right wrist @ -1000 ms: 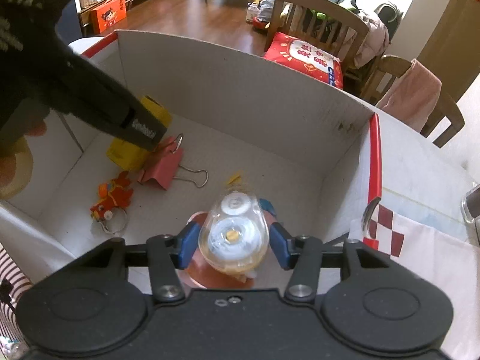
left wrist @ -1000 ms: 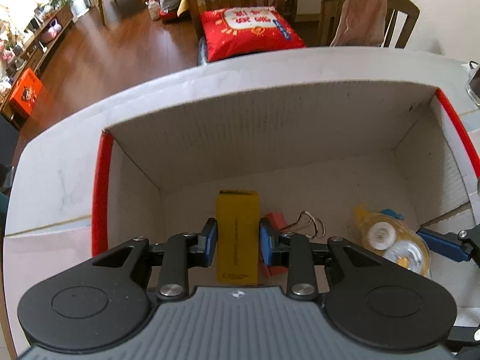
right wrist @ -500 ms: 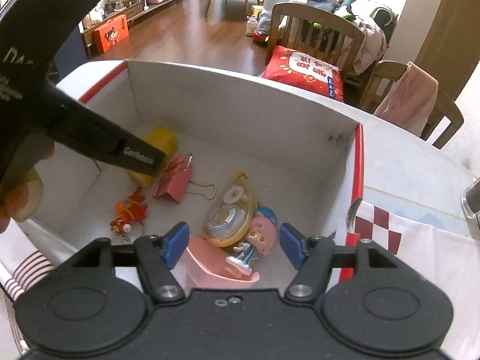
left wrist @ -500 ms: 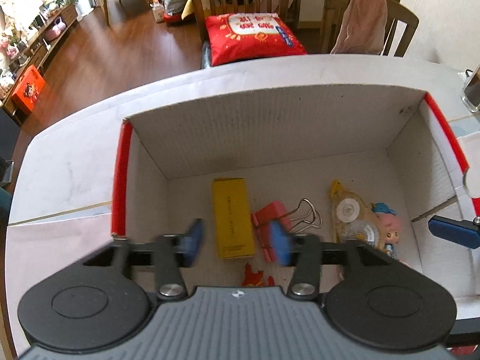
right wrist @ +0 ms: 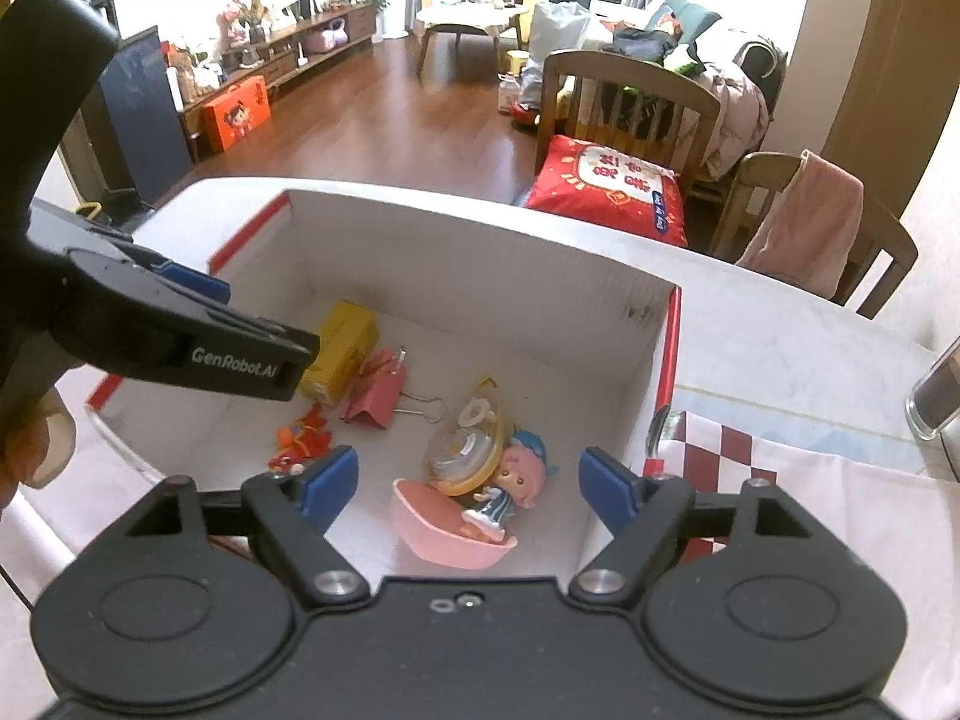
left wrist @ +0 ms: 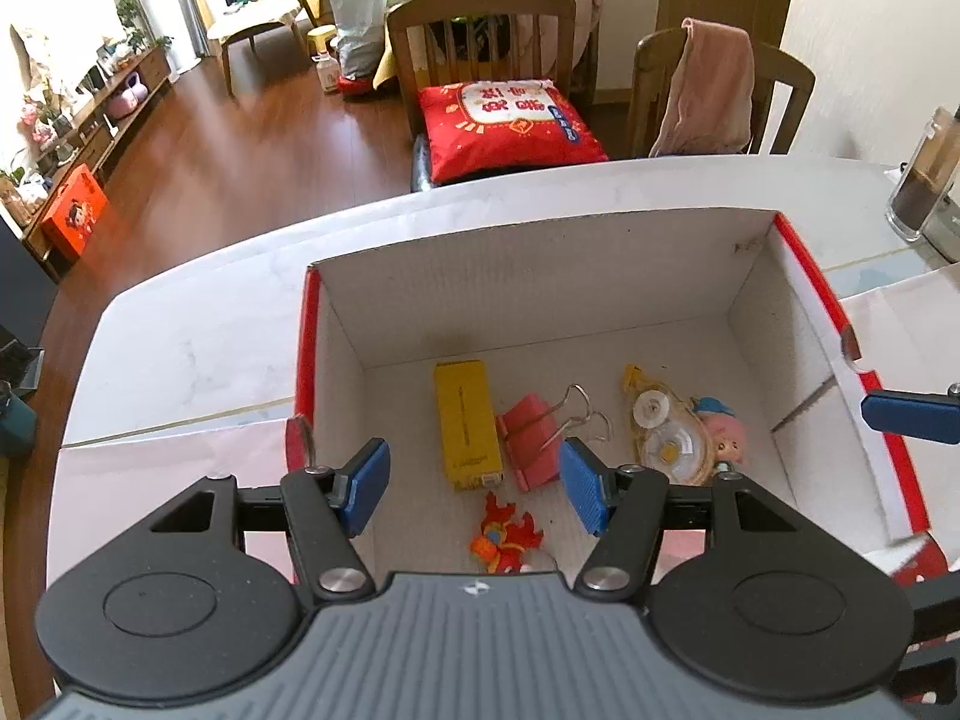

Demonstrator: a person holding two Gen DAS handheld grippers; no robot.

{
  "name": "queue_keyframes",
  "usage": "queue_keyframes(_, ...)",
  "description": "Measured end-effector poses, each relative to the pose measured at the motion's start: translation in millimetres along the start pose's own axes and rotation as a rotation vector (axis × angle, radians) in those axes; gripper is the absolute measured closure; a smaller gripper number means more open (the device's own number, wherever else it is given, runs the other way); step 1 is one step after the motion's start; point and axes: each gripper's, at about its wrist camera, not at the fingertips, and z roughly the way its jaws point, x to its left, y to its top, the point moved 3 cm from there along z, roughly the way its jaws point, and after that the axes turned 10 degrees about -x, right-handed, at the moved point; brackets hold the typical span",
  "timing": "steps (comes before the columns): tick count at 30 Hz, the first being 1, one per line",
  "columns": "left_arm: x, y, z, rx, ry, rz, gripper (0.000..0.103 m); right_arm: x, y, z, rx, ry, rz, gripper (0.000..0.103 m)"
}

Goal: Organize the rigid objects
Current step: 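Withdraw both tools from the box toward the remaining items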

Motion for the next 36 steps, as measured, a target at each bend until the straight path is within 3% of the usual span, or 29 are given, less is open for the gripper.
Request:
queue_keyframes(25,-3,-44,-110,-0.123,0.008,-0.048,0.034,6,-23,-94,-0.117,0.100,-0.009,0.002)
queue_keyframes(27,-2,-49,-117,-0.132,0.008,-0.062,0.028,6,-27,-99,-0.122,0.107,-0.007,0.001)
queue_keyframes(36,-8,-70,-149,-0.187,0.036,-0.048,0.022,10,-50,-122,-0.139,0.155,-0.016,0.001)
